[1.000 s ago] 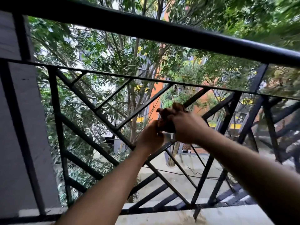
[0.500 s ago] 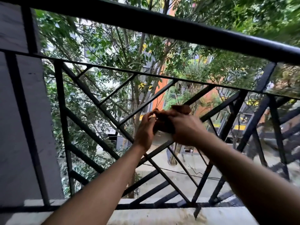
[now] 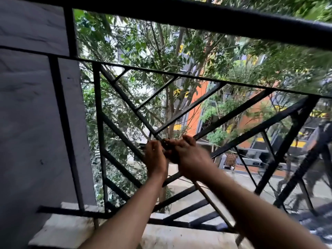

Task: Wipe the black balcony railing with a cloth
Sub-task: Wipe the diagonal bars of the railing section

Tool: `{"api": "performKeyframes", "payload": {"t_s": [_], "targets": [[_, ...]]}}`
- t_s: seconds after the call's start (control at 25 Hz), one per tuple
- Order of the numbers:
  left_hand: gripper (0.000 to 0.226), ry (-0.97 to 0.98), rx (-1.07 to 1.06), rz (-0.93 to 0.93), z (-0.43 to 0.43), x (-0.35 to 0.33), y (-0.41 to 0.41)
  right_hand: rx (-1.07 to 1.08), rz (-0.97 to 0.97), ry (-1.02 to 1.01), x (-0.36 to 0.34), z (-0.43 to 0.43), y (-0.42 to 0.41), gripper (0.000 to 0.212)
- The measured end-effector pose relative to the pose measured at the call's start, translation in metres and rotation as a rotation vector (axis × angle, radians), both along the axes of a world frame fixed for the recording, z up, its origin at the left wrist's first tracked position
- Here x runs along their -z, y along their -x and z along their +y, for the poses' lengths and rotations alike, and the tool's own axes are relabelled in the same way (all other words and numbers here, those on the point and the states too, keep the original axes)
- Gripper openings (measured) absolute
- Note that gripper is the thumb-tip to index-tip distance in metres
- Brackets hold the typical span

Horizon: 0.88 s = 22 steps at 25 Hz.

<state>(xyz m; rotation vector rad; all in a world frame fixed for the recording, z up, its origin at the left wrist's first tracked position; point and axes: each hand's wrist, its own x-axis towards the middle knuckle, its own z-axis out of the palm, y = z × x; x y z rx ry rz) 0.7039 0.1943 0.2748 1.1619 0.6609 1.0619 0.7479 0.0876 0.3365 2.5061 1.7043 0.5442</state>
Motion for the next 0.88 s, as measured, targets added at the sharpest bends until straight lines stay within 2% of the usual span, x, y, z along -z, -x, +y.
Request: {"api": "performKeyframes", "payload": {"t_s": [0.08,0.16,0.2,0.28,0.4,0.48,0.52,0.56,0.64,0.68,0.72,0.76,0.8,0.84,0.88], "targets": [[0.039,0.038,0.151,-0.050,0.004,-0.013,-0.001,0.110,-0.044,-0.030,-0.038,-0.027,-0.032,0.047],[0.046,-0.022,0.188,-0.050,0.009,-0.015,-0.005,0.344,-0.171,-0.086,-0.074,-0.054,-0.056,0.048],[0.047,-0.056,0.185,-0.023,0.011,-0.015,-0.007,0.397,-0.226,-0.113,-0.077,-0.058,-0.060,0.048],[0.048,-0.120,0.182,0.048,0.016,-0.007,-0.009,0.368,-0.228,-0.092,-0.054,-0.045,-0.049,0.047],[0.044,-0.154,0.238,0.062,0.022,-0.005,0.001,0.218,-0.101,-0.112,-0.007,-0.009,-0.015,0.051],[0.043,-0.110,0.275,0.049,0.028,-0.007,0.005,0.173,0.008,-0.112,0.028,0.016,0.002,0.054],[0.042,-0.080,0.298,0.030,0.031,-0.005,0.006,0.180,0.159,-0.175,0.037,0.027,0.013,0.052],[0.041,-0.061,0.321,0.009,0.034,-0.003,0.009,0.192,0.438,-0.335,0.039,0.038,0.026,0.045],[0.048,-0.032,0.362,-0.038,0.036,0.001,0.014,0.200,1.309,-0.856,0.025,0.060,0.042,0.019],[0.055,-0.001,0.376,-0.069,0.037,0.003,0.016,0.212,1.654,-1.048,0.015,0.070,0.042,0.017],[0.061,0.024,0.374,-0.094,0.039,0.002,0.020,0.179,1.794,-1.077,0.012,0.077,0.035,0.017],[0.065,0.039,0.360,-0.116,0.041,-0.001,0.022,0.131,1.806,-1.013,0.010,0.082,0.027,0.020],[0.068,0.049,0.356,-0.127,0.042,-0.005,0.024,0.097,1.709,-0.925,0.010,0.080,0.028,0.026],[0.069,0.044,0.376,-0.127,0.042,-0.008,0.024,0.059,1.435,-0.809,0.020,0.073,0.026,0.036],[0.067,0.023,0.388,-0.116,0.043,-0.006,0.021,0.037,1.040,-0.630,0.036,0.060,0.026,0.053]]}}
